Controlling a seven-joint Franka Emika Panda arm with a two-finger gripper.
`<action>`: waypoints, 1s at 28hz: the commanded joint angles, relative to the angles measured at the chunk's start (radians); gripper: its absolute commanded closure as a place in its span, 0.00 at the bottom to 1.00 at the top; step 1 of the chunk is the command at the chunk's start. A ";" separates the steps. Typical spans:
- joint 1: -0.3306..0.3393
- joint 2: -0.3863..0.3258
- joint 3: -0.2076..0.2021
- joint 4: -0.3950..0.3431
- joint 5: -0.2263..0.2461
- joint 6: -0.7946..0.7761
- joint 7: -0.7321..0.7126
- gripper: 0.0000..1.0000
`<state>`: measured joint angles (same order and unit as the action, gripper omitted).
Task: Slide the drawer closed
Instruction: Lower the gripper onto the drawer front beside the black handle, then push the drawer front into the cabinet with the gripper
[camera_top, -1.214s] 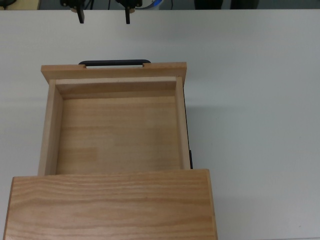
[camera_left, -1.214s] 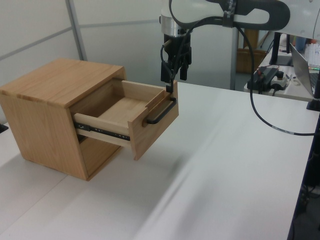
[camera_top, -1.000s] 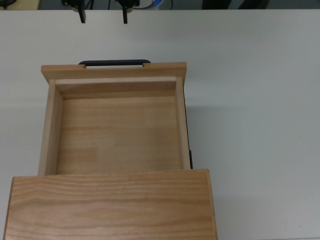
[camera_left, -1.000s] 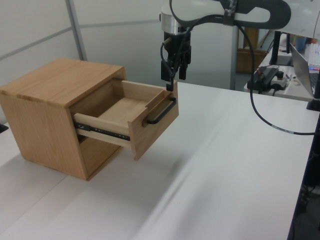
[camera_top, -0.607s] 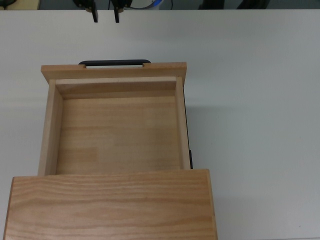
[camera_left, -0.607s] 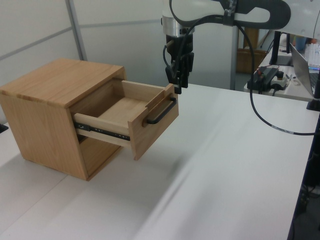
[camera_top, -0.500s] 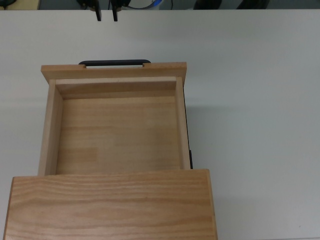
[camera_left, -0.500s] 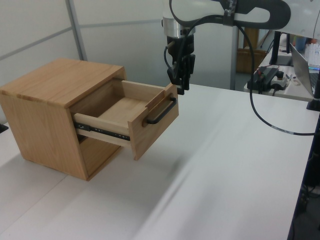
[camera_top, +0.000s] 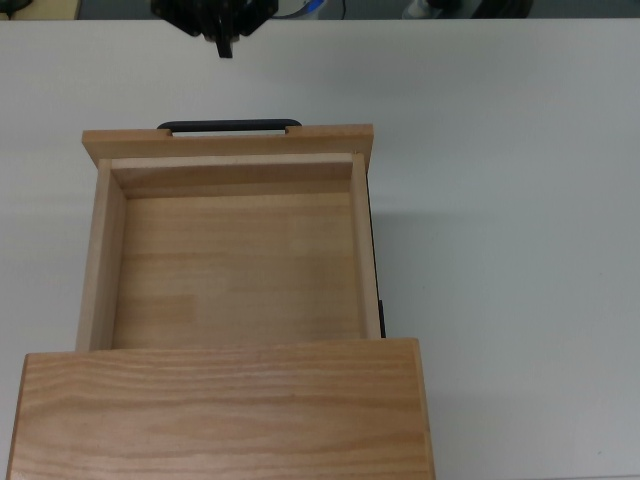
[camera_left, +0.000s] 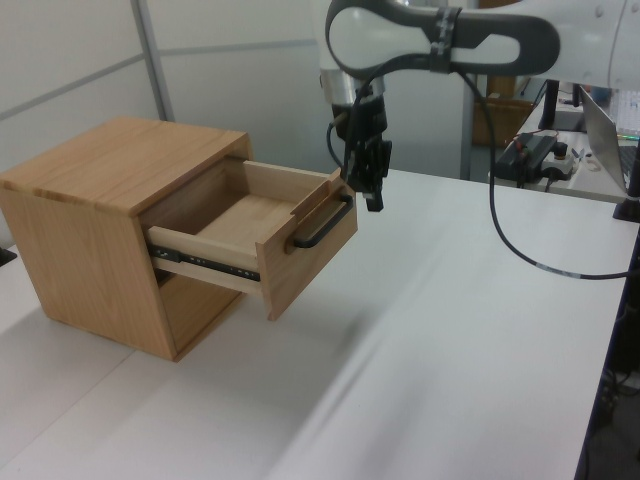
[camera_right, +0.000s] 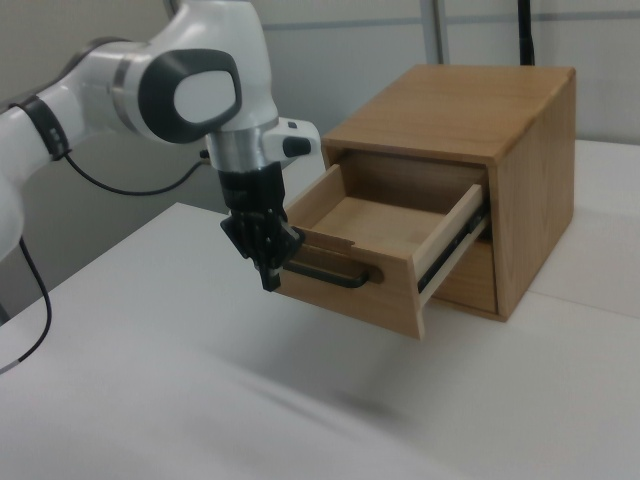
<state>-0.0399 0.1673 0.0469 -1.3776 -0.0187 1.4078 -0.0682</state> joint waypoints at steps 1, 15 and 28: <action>0.005 0.024 -0.001 0.000 -0.012 -0.004 -0.001 1.00; 0.008 0.075 -0.001 0.006 -0.014 0.117 0.001 1.00; 0.009 0.094 0.001 0.006 -0.012 0.232 -0.001 1.00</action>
<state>-0.0367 0.2566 0.0474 -1.3756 -0.0187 1.6000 -0.0682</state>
